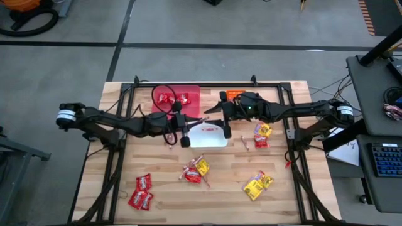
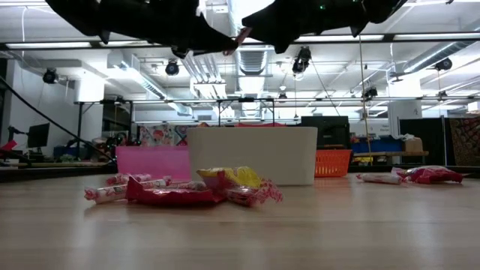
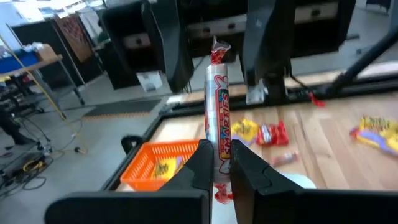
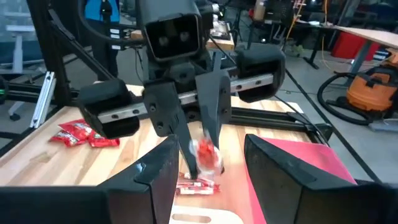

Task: Sort candy
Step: Put the white candy into the white bin

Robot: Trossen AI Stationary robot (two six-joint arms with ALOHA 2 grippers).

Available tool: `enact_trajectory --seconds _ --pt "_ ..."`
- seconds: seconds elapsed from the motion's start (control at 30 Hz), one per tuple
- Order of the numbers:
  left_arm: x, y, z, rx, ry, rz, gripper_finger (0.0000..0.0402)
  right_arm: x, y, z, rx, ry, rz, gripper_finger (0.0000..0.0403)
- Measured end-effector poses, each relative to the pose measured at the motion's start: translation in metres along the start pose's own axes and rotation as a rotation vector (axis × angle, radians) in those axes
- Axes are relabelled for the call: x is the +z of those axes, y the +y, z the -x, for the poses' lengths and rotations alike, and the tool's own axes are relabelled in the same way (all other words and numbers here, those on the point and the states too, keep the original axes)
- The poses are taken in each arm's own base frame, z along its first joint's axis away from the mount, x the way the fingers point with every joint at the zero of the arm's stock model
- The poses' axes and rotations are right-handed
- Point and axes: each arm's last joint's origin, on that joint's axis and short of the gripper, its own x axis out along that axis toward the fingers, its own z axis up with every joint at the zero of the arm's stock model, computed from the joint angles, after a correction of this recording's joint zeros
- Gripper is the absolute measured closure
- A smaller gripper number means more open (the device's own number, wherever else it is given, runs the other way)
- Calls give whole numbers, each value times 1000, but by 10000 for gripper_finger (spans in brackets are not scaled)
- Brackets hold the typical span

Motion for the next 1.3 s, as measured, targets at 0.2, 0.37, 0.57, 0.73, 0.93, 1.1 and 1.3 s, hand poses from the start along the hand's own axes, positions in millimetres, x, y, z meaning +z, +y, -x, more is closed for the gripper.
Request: enact_trajectory --seconds 0.2,0.37,0.57,0.73,0.93,1.1,1.3 --pt "-3 -3 -7 7 -29 13 397 -1 0 0 1 7 -13 260" --pt "-6 -4 -10 8 -36 17 397 -1 0 0 2 14 -15 310" --pt "-5 -4 -10 10 -43 36 391 -4 1 0 6 35 -18 366" --pt "-6 -4 -10 8 -38 44 358 -6 1 0 9 60 -20 366" --pt "-13 -6 -10 -6 43 67 312 -15 2 3 26 204 -73 366" --pt "-19 -3 -4 23 153 95 280 -16 2 2 37 334 -134 366" --pt "-17 2 13 19 254 124 267 -37 0 -12 -8 562 -197 366"
